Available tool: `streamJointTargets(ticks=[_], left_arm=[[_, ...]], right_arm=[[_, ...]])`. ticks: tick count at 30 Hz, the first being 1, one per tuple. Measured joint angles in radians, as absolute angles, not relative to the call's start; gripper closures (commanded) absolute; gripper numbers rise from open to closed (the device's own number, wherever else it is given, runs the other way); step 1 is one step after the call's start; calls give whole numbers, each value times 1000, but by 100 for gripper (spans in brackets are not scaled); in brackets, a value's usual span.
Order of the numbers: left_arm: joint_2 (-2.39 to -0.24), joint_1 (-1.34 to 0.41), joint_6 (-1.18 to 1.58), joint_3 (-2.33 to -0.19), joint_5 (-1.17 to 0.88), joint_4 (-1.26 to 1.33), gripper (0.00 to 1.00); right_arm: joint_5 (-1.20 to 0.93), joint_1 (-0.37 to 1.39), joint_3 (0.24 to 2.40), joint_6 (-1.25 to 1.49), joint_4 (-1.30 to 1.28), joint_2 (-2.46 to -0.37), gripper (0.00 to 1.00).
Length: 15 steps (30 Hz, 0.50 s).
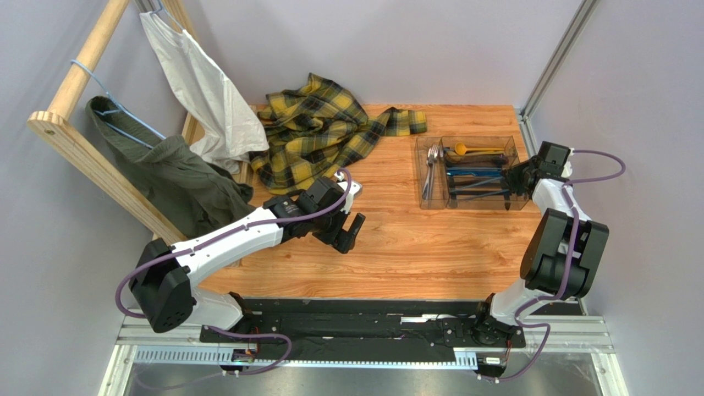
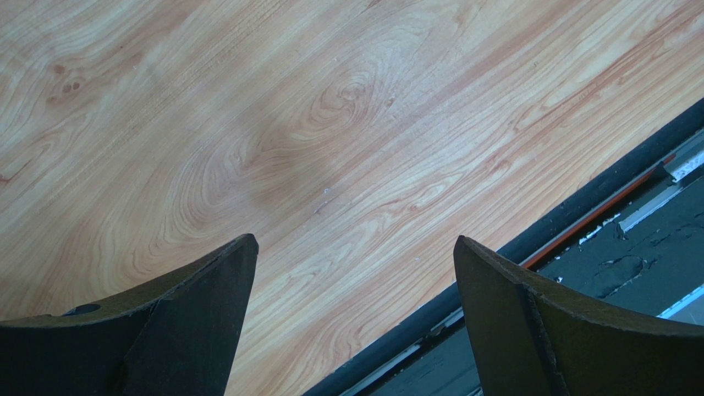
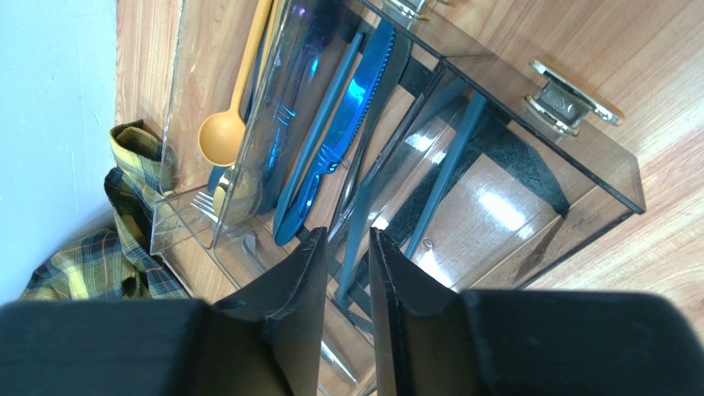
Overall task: Sort the eating utensils into containers
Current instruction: Place the chopstick in the storage box.
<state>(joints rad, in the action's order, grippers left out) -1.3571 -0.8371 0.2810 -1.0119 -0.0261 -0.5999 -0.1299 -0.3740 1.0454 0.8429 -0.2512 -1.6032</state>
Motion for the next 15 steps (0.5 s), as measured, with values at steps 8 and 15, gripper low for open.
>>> streamJointTargets(ticks=[8,15], left_arm=[[-1357,-837,281,-1006,-26,-599,3],[-1357,-837,282,-1002,-25,-599,3]], right_arm=[[-141,-374,1044,841,-265,-1589,44],[-175,-374,1044,838,-277,-1483,39]])
